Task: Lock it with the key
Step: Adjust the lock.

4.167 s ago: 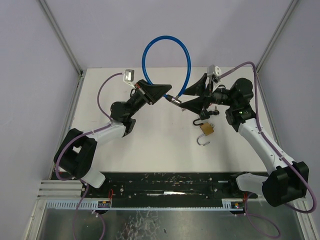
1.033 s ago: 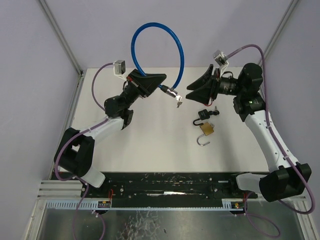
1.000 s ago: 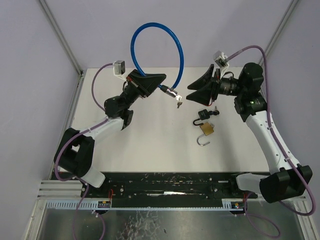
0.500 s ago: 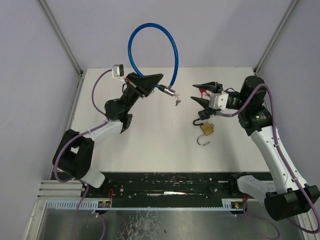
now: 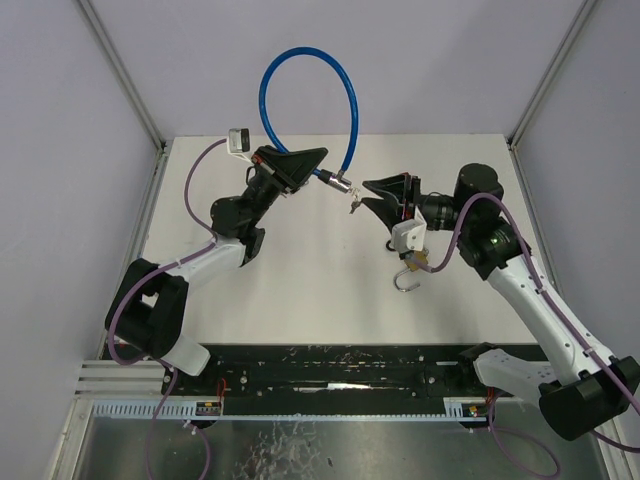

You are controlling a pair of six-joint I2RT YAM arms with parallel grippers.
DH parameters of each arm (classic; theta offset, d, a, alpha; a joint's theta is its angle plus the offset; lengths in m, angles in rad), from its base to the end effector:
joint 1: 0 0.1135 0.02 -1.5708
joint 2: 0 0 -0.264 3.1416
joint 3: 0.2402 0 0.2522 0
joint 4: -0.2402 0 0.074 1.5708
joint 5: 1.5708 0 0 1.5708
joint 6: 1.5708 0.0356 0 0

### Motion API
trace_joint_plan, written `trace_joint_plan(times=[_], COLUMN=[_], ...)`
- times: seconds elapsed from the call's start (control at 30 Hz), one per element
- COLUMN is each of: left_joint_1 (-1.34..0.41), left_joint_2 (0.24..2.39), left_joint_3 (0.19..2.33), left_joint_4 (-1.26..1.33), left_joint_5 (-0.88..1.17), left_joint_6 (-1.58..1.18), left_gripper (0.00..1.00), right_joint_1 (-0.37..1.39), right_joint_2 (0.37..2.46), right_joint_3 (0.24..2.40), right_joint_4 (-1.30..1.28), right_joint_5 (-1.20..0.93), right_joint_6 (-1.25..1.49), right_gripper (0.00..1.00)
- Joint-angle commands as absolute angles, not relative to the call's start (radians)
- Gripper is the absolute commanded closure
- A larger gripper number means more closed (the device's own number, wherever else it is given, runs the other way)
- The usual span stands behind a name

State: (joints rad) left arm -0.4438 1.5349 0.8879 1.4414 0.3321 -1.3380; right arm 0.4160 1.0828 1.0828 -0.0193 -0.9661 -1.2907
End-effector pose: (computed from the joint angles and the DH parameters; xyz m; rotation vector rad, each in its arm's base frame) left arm 0.2818 -0.1468 0.3543 -0.0561 0.9635 -1.7922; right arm 0.2035 0.1219 0.4049 -1.5362 0.3797 0.0840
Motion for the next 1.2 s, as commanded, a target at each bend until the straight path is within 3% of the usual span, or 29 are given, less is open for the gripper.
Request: trace_joint_plan(times=[0.0, 0.67, 0.93, 1.17], left_joint_1=[-0.440, -0.444, -0.445, -0.446], left_joint_2=[1.519, 1.529, 1.526, 1.526], left_joint_3=[0.908, 0.917, 0.917, 0.920], left_joint_4=[1.489, 1.446, 1.462, 1.525], left_joint_5=[0.315, 0.314, 0.317, 0.350], left_joint_6=[-1.353, -1.356, -1.353, -1.330], left_gripper=[1.00, 1.00, 1.00, 1.00], right_joint_1=[0.437, 0.493, 0.500, 0.499], right_joint_2=[1.065, 1.047, 1.035, 1.030], right_joint_3=[1.074, 1.006, 0.994, 0.997], right_joint_4=[0.051, 0.171, 0.190, 0.259], right_joint_5=[-0.937, -0.884, -0.857, -0.838], right_joint_6=[-1.343, -1.342, -1.290, -1.076], right_gripper=[0.58, 0.68, 0.79, 0.87])
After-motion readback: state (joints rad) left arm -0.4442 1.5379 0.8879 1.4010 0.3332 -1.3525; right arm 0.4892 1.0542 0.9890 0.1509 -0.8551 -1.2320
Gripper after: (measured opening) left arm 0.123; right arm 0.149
